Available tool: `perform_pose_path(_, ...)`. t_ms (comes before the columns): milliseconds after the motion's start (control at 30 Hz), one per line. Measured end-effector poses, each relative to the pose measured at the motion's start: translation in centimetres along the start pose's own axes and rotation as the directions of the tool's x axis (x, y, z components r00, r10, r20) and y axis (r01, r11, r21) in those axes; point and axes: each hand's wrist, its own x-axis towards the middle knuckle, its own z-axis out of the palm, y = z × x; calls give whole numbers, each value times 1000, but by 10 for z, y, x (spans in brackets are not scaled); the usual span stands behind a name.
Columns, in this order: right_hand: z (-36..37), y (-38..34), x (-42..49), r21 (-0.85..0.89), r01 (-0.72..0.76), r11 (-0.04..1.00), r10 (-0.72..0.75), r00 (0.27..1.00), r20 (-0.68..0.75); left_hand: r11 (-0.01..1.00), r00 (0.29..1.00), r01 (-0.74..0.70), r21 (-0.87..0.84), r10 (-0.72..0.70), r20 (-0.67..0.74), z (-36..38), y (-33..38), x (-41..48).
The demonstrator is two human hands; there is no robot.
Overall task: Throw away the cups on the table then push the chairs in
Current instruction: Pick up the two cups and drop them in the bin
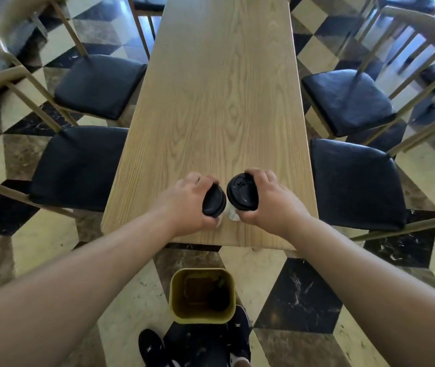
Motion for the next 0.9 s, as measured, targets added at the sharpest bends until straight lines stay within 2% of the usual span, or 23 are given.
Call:
perform_pose_path(167, 32, -6, -50, 29, 73, 997, -75, 995, 64, 997, 999, -44, -64, 42, -29, 23, -17, -69)
perform_pose_path(333, 61, -12, -90, 54, 120, 991, -123, 990, 69, 996, 998, -56, -67, 57, 6, 42, -30, -112)
perform_pose_path(633, 121, -8, -139, 34, 23, 999, -30, 974, 225, 998, 995, 57, -36, -54, 84, 92, -51, -164)
perform_pose_path(900, 163, -6, -155, 20, -89, 996, 78, 949, 304, 996, 988, 92, 9, -93, 123, 139, -58, -186)
